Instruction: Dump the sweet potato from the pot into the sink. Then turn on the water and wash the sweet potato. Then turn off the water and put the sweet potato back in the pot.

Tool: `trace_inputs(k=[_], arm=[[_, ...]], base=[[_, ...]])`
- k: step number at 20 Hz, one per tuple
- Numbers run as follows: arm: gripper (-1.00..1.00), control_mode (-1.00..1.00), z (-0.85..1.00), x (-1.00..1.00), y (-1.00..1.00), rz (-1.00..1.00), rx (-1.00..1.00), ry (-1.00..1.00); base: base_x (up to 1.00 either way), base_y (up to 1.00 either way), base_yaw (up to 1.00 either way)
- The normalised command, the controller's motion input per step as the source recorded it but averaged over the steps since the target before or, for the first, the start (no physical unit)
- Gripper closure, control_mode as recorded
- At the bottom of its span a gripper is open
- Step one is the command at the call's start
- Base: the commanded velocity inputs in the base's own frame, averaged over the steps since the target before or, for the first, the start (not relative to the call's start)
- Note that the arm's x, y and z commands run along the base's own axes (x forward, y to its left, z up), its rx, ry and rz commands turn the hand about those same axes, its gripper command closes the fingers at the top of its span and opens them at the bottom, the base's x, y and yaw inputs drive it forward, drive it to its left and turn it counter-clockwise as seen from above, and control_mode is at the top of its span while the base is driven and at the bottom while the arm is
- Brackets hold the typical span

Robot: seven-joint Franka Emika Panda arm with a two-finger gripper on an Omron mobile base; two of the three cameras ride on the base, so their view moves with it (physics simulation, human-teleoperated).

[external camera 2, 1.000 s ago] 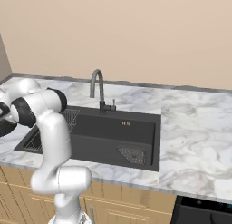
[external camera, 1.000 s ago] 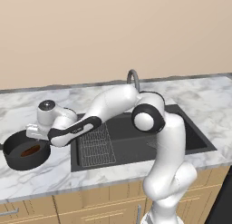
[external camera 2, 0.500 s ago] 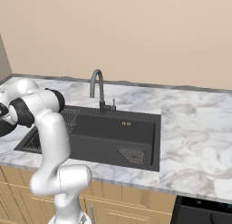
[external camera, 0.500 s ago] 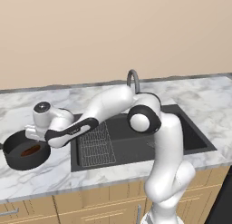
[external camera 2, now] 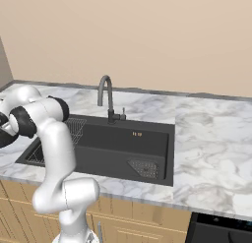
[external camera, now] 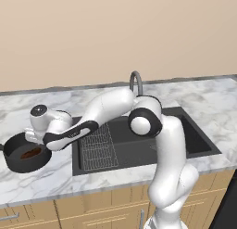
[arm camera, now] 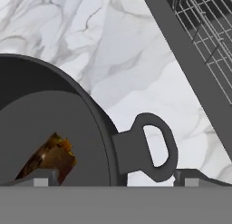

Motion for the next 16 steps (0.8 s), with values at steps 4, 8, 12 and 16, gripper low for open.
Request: trace_inputs(k=[4, 8, 12, 16], arm=[[1.00, -1.00, -0.25, 0.00, 0.00, -0.04, 0.00, 0.06], [1.00, -1.00, -0.22, 0.00, 0.00, -0.03, 0.00, 0.11], [1.00, -1.00, -0.19, 0.00, 0.00, -0.03, 0.00, 0.12], [1.00, -1.00, -0.11, 0.00, 0.00, -0.03, 0.00, 0.07]], base=[[0.00, 0.00, 0.00], [0.00, 0.00, 0.00], [0.00, 0.00, 0.00], [0.00, 0.00, 0.00]])
